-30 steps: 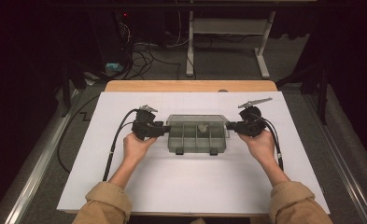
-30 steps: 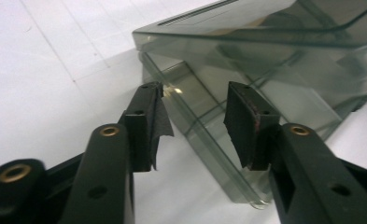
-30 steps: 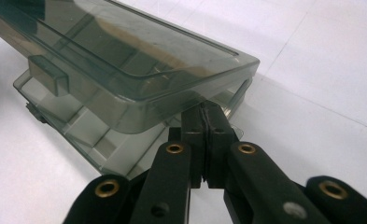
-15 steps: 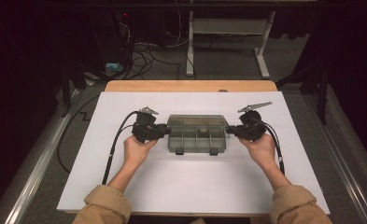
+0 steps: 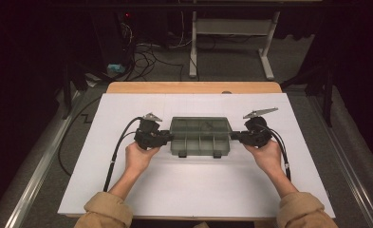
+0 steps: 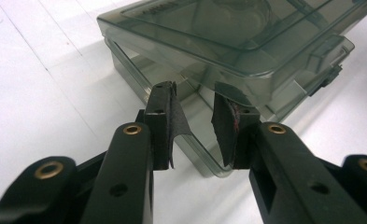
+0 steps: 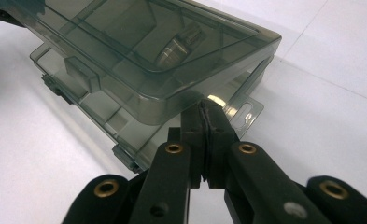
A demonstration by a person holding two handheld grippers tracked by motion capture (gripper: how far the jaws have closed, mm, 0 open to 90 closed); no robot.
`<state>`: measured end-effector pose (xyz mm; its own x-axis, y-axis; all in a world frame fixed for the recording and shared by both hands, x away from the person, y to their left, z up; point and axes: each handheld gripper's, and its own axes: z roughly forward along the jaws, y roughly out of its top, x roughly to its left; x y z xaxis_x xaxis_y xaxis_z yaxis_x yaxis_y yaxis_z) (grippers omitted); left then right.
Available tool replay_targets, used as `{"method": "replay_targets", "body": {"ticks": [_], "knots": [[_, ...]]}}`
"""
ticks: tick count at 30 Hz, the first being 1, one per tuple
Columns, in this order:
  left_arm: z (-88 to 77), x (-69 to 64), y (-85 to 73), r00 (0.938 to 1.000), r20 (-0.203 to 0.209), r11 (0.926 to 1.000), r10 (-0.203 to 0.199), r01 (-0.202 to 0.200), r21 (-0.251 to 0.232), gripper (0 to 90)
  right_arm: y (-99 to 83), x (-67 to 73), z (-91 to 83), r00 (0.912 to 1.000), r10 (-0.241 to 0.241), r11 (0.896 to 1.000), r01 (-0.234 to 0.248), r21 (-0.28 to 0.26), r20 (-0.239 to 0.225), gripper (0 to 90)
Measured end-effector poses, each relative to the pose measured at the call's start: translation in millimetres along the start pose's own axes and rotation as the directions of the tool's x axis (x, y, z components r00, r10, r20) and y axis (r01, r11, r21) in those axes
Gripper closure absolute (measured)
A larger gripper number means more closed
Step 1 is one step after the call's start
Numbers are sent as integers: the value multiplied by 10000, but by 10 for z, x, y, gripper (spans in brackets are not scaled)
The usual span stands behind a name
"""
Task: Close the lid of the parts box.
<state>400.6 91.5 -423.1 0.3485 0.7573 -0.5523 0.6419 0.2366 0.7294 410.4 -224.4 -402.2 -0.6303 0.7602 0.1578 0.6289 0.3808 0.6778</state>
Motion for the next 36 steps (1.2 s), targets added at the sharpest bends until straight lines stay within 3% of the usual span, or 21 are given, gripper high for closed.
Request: {"method": "replay_targets", "body": {"ticks": [13, 20, 26, 31, 36], "knots": [[-76, 13, -102, 9999, 43, 9999, 135, -134, -96, 665, -94, 26, 4, 9998, -136, 9999, 136, 25, -132, 886], [-101, 82, -103, 9994, -341, 10000, 48, -47, 17, 622, -133, 54, 4, 9996, -243, 9997, 244, 55, -126, 882], [-173, 118, 9, 9988, -482, 9978, -129, 97, -655, 582, -173, 60, 1, 9995, -272, 9996, 273, 93, -179, 878], [-269, 60, 119, 9997, -172, 9923, -184, 162, -1224, 582, -210, 54, 9, 9995, -230, 9996, 233, 142, -196, 879], [-289, -92, 113, 9994, 8, 9920, 342, -339, -1214, 593, -240, 60, 26, 9995, -243, 9995, 247, 197, -198, 879]]}}
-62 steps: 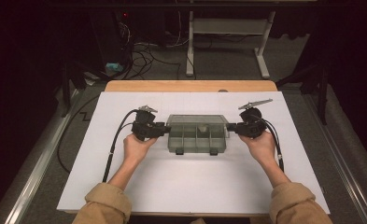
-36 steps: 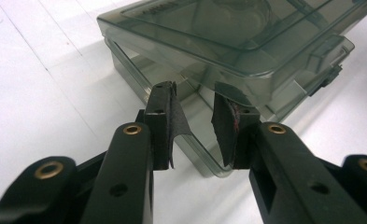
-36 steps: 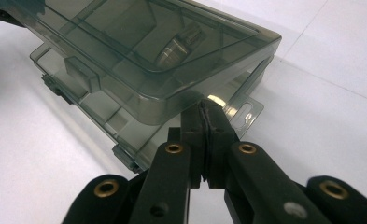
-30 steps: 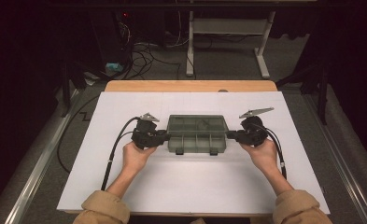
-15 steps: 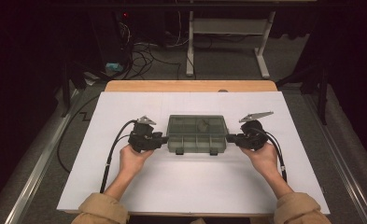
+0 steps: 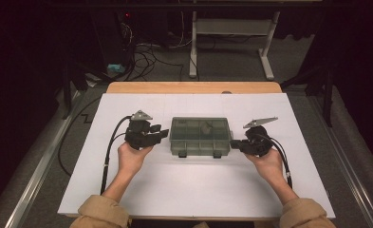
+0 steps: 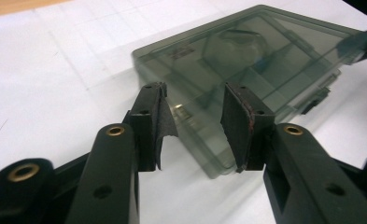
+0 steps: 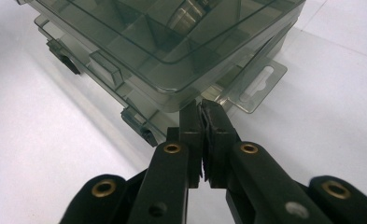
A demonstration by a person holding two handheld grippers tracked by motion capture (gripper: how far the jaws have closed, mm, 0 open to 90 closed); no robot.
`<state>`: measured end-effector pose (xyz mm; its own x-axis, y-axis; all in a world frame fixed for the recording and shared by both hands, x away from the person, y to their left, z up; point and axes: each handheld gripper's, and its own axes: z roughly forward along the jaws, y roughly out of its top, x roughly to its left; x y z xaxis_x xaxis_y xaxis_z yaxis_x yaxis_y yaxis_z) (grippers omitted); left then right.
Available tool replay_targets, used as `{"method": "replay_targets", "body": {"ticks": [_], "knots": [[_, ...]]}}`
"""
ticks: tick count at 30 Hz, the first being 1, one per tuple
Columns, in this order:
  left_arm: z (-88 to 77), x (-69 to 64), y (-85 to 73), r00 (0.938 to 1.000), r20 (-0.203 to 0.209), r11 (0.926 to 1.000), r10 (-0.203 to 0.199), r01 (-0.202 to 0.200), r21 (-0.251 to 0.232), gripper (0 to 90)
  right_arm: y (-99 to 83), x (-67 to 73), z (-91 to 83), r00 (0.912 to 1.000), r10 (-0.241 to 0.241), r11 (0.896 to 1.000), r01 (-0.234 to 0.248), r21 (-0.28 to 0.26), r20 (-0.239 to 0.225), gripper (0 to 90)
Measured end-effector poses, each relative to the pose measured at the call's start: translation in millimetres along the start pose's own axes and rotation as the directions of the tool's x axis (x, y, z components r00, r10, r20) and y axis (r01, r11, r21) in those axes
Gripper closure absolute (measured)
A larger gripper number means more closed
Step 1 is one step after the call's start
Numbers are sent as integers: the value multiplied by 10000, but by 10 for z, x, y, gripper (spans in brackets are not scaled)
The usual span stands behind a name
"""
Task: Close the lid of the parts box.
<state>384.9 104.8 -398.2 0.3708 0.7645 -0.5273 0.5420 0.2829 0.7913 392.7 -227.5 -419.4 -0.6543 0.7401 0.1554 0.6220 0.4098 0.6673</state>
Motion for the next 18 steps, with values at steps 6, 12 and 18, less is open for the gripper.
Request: {"method": "replay_targets", "body": {"ticks": [6, 12, 18], "knots": [[78, -105, -142, 9977, -8, 9969, 683, -682, 391, 617, -25, -8, -3, 10000, 49, 10000, -49, -7, -6, 879], [146, -121, -220, 9968, -55, 9944, 802, -797, 692, 641, -58, -24, -22, 9999, 94, 9999, -93, -84, 118, 879], [180, -118, -266, 9973, -44, 9947, 729, -724, 732, 650, -61, -25, -107, 9992, 172, 9983, -152, -560, 347, 870]]}}
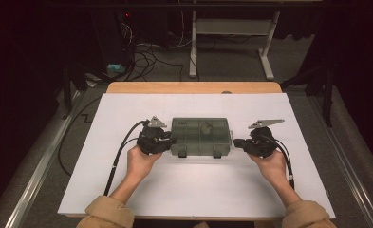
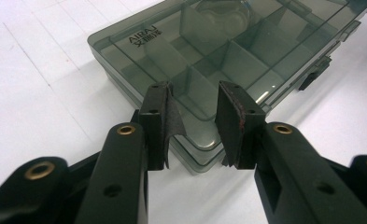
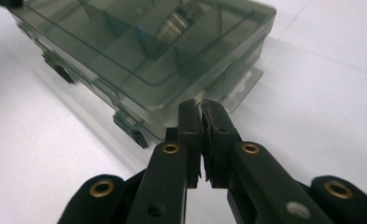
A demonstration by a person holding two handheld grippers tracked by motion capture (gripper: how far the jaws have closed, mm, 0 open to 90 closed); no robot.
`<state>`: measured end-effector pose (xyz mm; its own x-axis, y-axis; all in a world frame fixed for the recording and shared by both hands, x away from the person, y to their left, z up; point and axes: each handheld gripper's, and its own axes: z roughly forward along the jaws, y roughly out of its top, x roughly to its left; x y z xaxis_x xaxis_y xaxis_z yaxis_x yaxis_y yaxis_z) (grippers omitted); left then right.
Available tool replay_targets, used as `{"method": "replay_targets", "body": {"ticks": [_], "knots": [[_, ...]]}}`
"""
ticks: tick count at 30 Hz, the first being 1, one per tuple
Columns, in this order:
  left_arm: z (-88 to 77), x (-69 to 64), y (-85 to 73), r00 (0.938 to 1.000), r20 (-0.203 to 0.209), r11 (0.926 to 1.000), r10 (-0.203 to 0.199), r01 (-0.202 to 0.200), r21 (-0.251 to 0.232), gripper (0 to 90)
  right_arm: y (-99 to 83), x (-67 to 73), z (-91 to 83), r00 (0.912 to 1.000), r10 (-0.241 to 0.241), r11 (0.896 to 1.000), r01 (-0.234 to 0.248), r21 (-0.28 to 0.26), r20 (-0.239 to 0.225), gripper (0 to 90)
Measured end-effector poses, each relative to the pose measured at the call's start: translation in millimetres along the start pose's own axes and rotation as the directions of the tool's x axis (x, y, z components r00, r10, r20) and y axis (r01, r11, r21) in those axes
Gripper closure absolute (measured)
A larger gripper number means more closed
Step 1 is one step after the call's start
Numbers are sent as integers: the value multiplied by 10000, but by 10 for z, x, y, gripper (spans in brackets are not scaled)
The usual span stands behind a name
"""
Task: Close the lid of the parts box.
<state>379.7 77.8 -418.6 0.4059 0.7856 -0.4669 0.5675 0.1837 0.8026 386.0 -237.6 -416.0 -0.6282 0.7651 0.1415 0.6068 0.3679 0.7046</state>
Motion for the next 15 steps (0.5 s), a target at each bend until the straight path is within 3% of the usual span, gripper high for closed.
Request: {"method": "replay_targets", "body": {"ticks": [6, 15], "knots": [[12, 9, -26, 10000, -32, 10000, -58, 58, 31, 651, 27, 71, -77, 9998, -158, 9985, 153, -523, -88, 868], [26, 27, -50, 9999, -51, 9999, -91, 91, 103, 654, 94, 183, -73, 9983, -553, 9962, 541, -681, -172, 868]]}}
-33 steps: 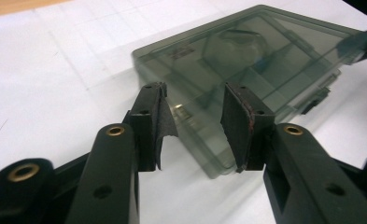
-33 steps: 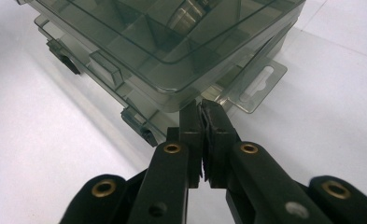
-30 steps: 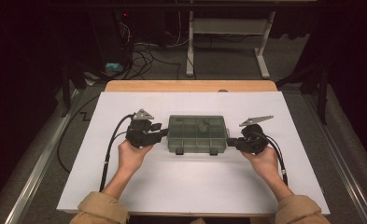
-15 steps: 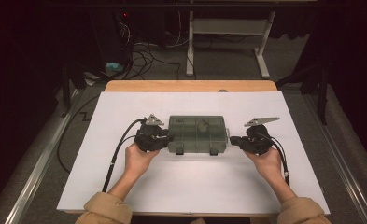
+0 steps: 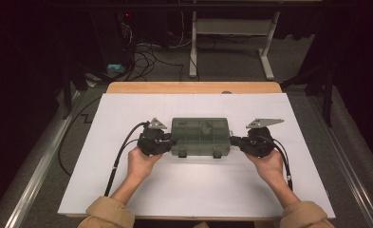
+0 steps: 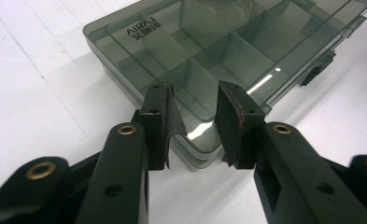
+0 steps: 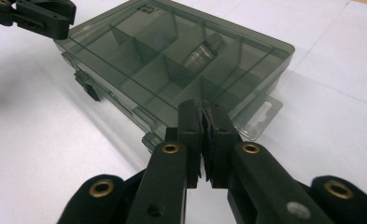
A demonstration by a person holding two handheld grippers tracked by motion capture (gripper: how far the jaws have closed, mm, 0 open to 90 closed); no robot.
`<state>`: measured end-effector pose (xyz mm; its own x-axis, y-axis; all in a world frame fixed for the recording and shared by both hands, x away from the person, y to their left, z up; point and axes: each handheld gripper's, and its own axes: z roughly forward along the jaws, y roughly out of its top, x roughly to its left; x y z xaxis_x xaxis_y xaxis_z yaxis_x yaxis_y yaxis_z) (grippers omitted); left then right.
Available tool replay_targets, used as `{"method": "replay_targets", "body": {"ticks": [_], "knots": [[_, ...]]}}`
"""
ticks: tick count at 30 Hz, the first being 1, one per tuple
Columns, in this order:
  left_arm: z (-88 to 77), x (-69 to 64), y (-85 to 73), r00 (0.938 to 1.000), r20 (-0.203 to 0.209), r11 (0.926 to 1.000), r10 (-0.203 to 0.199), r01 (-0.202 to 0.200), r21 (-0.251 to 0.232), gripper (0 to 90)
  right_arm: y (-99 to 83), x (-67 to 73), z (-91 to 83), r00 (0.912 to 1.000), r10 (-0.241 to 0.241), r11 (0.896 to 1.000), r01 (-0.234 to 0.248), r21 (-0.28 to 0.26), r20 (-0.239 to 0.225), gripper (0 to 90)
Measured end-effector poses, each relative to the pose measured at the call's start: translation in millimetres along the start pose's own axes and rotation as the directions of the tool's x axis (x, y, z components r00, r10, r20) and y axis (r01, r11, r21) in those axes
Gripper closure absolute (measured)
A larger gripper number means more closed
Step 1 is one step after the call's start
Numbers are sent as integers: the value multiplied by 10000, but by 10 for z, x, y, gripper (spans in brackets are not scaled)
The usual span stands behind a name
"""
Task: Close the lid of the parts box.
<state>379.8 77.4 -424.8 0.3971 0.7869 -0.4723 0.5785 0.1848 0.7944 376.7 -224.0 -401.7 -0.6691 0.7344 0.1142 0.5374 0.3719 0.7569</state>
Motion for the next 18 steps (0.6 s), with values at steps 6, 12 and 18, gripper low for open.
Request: {"method": "replay_targets", "body": {"ticks": [6, 12, 18], "knots": [[13, 2, -24, 10000, -39, 10000, 8, -8, 26, 655, 1, 40, 47, 9998, -190, 9996, 188, 207, 85, 869], [41, 17, -66, 10000, -91, 9999, 38, -36, 151, 655, -29, 43, 114, 9985, -447, 9976, 431, 536, 301, 869], [42, 17, -74, 9999, -89, 10000, 72, -72, 48, 659, -45, 59, 138, 9979, -503, 9973, 481, 546, 396, 869]]}}
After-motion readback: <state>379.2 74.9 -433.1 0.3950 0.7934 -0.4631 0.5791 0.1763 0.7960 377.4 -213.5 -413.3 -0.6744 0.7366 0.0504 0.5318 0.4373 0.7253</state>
